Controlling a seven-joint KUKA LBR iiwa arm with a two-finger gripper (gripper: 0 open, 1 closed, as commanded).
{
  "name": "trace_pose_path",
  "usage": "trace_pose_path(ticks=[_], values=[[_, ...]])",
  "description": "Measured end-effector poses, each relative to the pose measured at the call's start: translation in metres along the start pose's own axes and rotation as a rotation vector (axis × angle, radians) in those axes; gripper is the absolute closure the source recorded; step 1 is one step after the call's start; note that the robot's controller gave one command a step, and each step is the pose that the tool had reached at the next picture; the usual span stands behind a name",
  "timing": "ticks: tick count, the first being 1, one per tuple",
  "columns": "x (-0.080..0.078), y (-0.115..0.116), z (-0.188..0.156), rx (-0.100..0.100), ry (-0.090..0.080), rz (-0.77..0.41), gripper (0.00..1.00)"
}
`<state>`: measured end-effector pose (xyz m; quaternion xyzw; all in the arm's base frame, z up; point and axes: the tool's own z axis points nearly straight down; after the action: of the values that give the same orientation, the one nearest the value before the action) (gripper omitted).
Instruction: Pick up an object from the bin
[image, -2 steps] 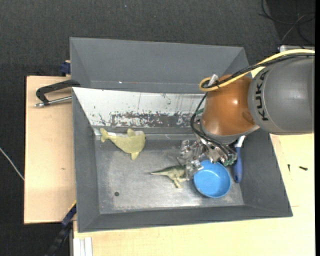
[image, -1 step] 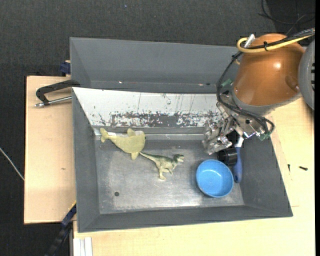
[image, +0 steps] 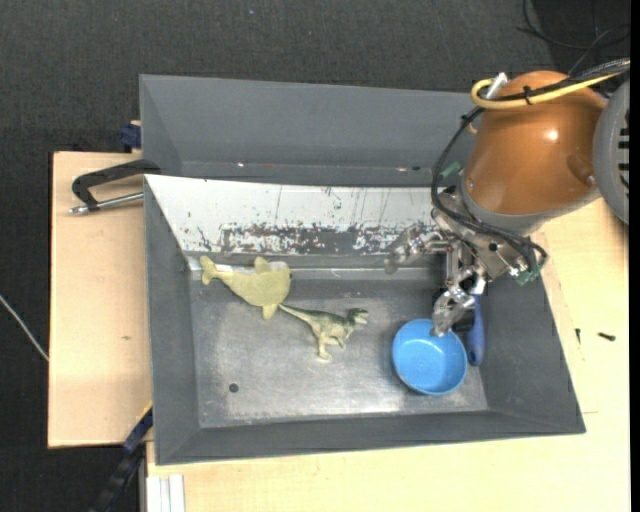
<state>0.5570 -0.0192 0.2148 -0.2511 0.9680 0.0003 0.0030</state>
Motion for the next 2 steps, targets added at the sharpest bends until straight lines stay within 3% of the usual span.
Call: trace_pose_path(ticks=[1, 2], values=[[-0.045, 0.022, 0.14, -0.006, 0.008, -0.076, 0.0], [-0.0459, 0.0201, 0.1346, -0.002, 0.002, -0.074, 1.0]])
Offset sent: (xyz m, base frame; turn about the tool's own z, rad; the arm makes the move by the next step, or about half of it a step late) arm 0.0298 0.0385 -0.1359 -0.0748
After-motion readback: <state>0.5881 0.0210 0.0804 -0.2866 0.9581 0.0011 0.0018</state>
